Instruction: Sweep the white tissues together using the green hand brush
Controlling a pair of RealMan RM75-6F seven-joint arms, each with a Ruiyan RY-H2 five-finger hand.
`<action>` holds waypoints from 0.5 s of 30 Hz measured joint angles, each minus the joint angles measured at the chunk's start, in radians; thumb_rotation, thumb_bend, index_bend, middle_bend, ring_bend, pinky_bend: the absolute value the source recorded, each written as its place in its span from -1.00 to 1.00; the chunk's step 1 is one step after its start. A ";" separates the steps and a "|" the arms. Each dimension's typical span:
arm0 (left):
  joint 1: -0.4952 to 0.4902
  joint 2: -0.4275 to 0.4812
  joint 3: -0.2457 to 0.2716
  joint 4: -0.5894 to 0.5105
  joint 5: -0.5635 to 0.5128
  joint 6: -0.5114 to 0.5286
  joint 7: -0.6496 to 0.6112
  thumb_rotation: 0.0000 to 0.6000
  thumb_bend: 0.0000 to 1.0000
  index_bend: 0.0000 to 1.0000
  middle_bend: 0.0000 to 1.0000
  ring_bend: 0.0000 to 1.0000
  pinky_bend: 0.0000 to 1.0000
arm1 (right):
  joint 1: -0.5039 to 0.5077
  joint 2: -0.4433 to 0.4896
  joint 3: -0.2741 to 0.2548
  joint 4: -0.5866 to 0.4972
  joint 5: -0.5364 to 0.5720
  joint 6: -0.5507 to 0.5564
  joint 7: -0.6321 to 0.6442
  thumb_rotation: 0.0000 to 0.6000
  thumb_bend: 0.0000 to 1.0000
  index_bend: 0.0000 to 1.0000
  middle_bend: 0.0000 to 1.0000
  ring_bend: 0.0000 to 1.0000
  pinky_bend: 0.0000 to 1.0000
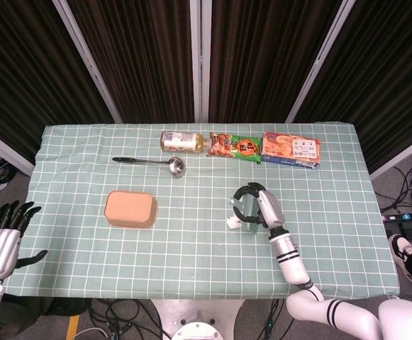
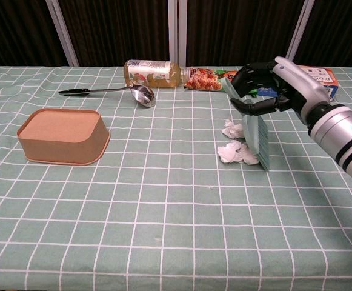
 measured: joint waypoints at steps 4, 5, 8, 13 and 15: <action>-0.002 0.002 -0.001 -0.002 0.000 -0.003 0.000 1.00 -0.80 -0.70 -0.81 -1.00 -0.97 | 0.030 -0.038 0.015 0.051 -0.004 -0.009 0.026 1.00 -0.15 0.62 0.35 -0.30 -0.66; -0.002 0.003 -0.001 -0.002 0.001 -0.003 -0.003 1.00 -0.80 -0.70 -0.81 -1.00 -0.97 | 0.038 -0.049 0.019 0.068 -0.007 -0.009 0.034 1.00 -0.15 0.62 0.35 -0.29 -0.66; -0.001 0.007 0.000 -0.005 -0.001 -0.005 -0.013 1.00 -0.80 -0.70 -0.81 -1.00 -0.97 | 0.049 -0.062 0.018 0.098 -0.023 -0.001 0.049 1.00 -0.15 0.62 0.35 -0.29 -0.66; 0.004 0.012 0.000 -0.009 0.002 0.005 -0.013 1.00 -0.80 -0.70 -0.81 -1.00 -0.97 | 0.042 -0.007 0.010 0.065 -0.058 0.031 0.084 1.00 -0.15 0.62 0.35 -0.28 -0.66; 0.004 0.015 -0.001 -0.010 0.003 0.006 -0.014 1.00 -0.80 -0.70 -0.81 -1.00 -0.97 | 0.035 0.049 0.009 0.032 -0.067 0.039 0.073 1.00 -0.15 0.62 0.35 -0.28 -0.65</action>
